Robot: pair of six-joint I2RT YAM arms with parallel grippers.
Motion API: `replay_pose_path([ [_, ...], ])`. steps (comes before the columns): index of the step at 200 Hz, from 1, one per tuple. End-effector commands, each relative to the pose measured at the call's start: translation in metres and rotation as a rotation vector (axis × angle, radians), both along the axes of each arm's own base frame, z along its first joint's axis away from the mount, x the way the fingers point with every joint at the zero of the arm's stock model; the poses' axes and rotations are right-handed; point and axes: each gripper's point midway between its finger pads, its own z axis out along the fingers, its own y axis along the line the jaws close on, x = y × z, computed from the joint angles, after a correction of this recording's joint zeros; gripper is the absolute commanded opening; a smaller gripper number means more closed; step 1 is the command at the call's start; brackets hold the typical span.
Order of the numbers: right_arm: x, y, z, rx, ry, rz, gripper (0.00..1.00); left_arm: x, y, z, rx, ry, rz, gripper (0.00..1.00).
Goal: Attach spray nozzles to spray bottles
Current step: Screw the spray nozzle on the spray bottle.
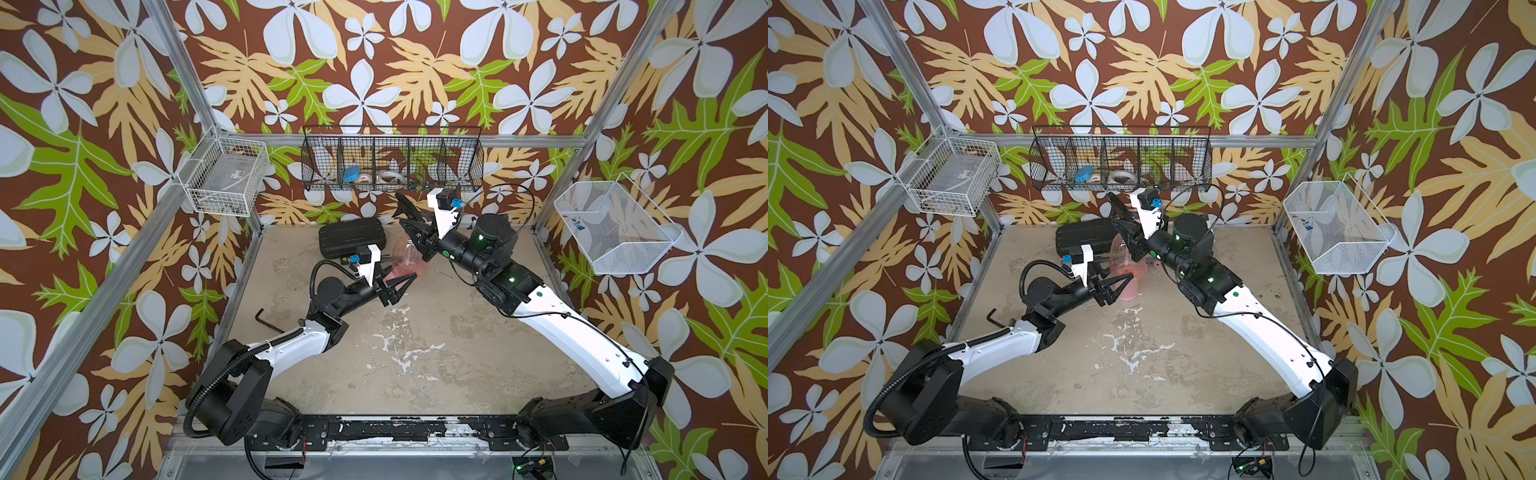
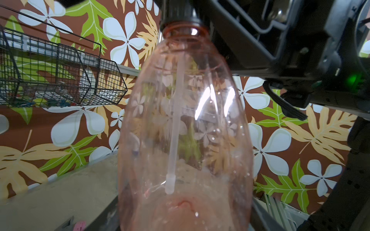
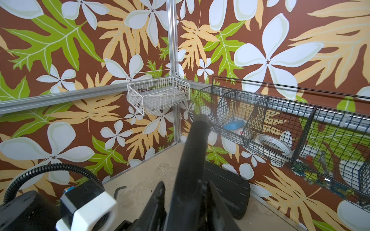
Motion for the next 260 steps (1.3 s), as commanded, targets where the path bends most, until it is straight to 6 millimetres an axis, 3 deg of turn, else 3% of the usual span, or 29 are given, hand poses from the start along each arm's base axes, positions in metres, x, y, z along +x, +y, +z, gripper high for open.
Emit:
replay_pose_path([
  [1, 0.006, -0.002, -0.077, -0.170, 0.233, -0.068, 0.00, -0.020, 0.030, 0.083, -0.200, -0.344, 0.127, 0.44],
  [59, 0.018, -0.008, -0.107, -0.221, 0.323, -0.336, 0.00, 0.024, 0.048, 0.075, -0.167, -0.320, 0.462, 0.43],
  [106, 0.033, -0.038, -0.111, -0.214, 0.360, -0.700, 0.00, 0.037, 0.043, 0.073, -0.104, -0.315, 0.612, 0.42],
  [146, 0.034, -0.026, -0.107, -0.229, 0.380, -0.800, 0.00, 0.039, 0.036, 0.064, -0.094, -0.287, 0.637, 0.42],
  [178, 0.029, -0.015, -0.096, -0.242, 0.374, -0.737, 0.00, 0.038, 0.034, 0.054, -0.084, -0.268, 0.615, 0.45],
  [196, 0.023, -0.010, -0.081, -0.234, 0.356, -0.657, 0.12, 0.037, 0.030, 0.047, -0.070, -0.266, 0.588, 0.47],
  [228, 0.001, 0.003, -0.047, -0.236, 0.288, -0.447, 0.61, 0.032, 0.022, 0.040, -0.060, -0.262, 0.526, 0.48],
  [241, -0.013, 0.009, -0.034, -0.249, 0.255, -0.335, 0.70, 0.030, 0.019, 0.037, -0.062, -0.254, 0.488, 0.48],
  [260, -0.035, 0.011, -0.019, -0.244, 0.219, -0.202, 0.75, 0.027, 0.016, 0.035, -0.071, -0.237, 0.412, 0.48],
])
